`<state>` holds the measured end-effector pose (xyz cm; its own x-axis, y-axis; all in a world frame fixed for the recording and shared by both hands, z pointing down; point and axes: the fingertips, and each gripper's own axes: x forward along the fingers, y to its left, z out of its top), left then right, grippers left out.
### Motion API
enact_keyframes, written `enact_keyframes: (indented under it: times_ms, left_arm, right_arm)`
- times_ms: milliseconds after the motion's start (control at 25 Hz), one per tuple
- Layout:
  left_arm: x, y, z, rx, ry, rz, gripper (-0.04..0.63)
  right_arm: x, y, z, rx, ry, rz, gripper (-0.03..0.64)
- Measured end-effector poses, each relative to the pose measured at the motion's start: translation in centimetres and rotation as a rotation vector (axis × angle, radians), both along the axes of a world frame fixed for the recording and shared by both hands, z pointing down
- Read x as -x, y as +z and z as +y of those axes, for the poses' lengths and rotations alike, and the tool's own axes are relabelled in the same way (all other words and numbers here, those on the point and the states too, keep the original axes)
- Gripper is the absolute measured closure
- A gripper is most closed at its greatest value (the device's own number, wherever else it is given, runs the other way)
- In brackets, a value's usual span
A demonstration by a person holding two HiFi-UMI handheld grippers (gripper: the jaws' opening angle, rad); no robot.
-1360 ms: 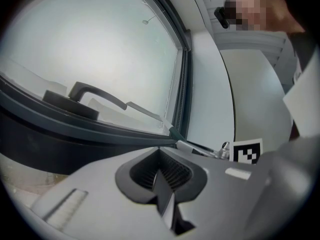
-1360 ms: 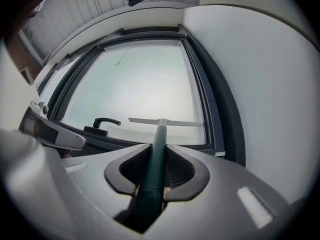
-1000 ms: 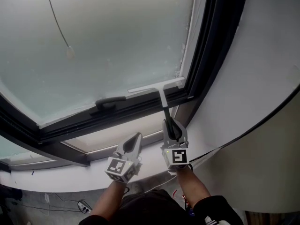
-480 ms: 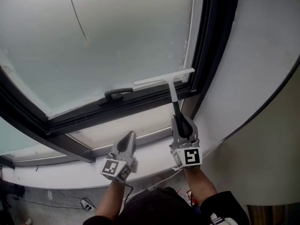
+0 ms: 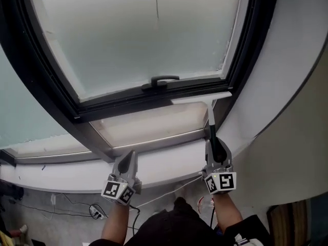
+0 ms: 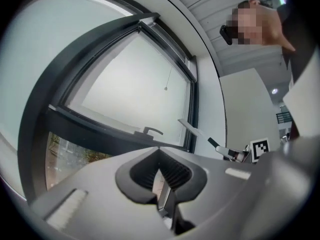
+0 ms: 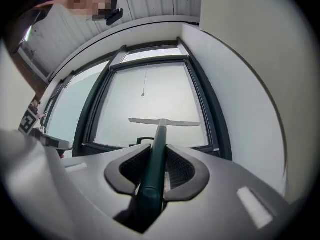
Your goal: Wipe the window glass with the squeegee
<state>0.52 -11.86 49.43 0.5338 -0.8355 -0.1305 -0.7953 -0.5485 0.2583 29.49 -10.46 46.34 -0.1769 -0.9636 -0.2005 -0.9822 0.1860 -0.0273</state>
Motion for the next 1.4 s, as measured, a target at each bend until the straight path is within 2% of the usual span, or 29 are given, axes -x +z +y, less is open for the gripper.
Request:
enact_keyframes:
  times_ms: [240, 360, 440, 520, 600, 920, 1200, 1400]
  left_arm:
    - [4.6, 2.5, 5.3, 0.038, 0.015, -0.036, 0.597]
    - [6.1, 3.4, 7.5, 0.058, 0.029, -0.064, 0.597]
    - [6.3, 3.8, 8.6, 0.077, 0.033, -0.05, 0.597]
    - [5.9, 3.8, 9.4, 0.079, 0.029, -0.011, 0.597]
    - [5.5, 4.1, 10.0, 0.079, 0.009, -0.003, 0.597]
    - [2.8, 1.3, 10.2, 0.008, -0.053, -0.021, 0.597]
    - [0.2, 0.6, 10.3, -0.019, -0.035, -0.045, 0.597]
    - [-0.4, -0.5, 10.2, -0.048, -0.037, -0.048, 0.597]
  right_arm:
    - [3.2, 2.3, 7.1, 0.073, 0.008, -0.024, 0.52]
    - [4.3, 3.2, 9.7, 0.113, -0.002, -0.032, 0.52]
    - [4.5, 3.5, 11.0, 0.123, -0.006, -0.036, 0.52]
    - [4.5, 3.6, 11.8, 0.127, -0.014, -0.034, 0.52]
    - [4.3, 3.6, 12.0, 0.127, -0.03, -0.024, 0.52]
    - [2.4, 2.2, 10.8, 0.093, -0.064, 0.027, 0.522]
    - [1.4, 2.3, 10.3, 0.074, -0.096, 0.02, 0.522]
    - [1.4, 1.3, 10.2, 0.05, -0.111, 0.022, 0.522]
